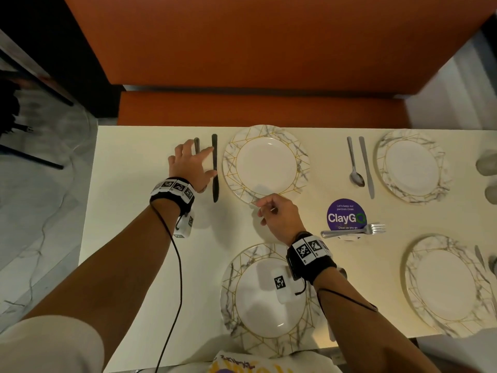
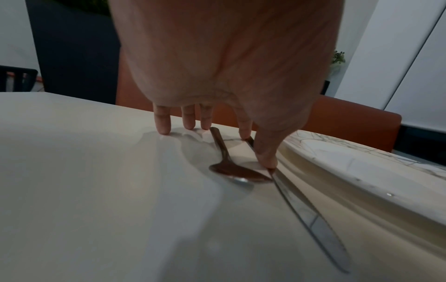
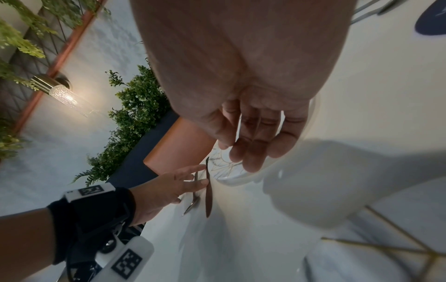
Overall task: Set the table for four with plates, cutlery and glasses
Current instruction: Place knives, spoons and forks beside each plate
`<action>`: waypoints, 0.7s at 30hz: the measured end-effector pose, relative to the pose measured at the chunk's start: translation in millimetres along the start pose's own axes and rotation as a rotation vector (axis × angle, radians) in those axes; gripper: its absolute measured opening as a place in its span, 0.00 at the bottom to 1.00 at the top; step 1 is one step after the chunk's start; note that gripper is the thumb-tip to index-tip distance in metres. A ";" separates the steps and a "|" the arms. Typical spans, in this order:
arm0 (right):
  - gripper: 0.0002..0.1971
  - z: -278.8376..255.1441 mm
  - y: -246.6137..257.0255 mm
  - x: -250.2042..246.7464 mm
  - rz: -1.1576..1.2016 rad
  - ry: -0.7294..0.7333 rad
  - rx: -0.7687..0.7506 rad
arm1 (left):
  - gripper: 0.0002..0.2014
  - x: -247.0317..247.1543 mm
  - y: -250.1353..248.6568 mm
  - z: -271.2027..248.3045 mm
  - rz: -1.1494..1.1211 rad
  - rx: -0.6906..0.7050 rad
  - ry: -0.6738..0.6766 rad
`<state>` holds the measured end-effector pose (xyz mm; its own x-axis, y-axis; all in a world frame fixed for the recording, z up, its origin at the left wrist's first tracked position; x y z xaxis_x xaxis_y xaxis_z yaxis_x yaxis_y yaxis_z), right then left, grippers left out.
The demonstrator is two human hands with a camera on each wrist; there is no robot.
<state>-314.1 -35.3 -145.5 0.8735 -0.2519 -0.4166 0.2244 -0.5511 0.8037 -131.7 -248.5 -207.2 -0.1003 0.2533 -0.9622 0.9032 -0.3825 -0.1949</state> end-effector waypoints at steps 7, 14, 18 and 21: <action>0.15 -0.9 1.6 1.4 -0.015 0.005 -0.013 | 0.33 -0.4 -1.3 -0.6 0.006 0.006 0.010; 0.18 -0.8 2.7 1.0 -0.029 0.002 -0.031 | 0.31 -7.3 0.3 -5.4 -0.120 -0.020 -0.046; 0.17 0.2 -1.7 1.6 -0.042 0.000 -0.026 | 0.30 -8.6 13.1 -9.9 -0.133 -0.076 -0.077; 0.16 -0.4 -3.6 2.4 -0.035 -0.004 -0.016 | 0.26 -6.6 19.3 -12.1 -0.072 -0.059 -0.052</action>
<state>-312.7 -33.6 -149.2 0.8631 -0.2361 -0.4464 0.2618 -0.5469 0.7952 -108.5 -246.9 -202.3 -0.1860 0.2308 -0.9551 0.9155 -0.3121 -0.2537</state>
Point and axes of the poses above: each hand's wrist, its own z-axis towards the middle knuckle, its own x-axis out of the palm, y = z × x, the point moved 2 cm from there along z, towards the middle knuckle, and after that the axes turned 3 degrees about -y, right-handed, at the moved point
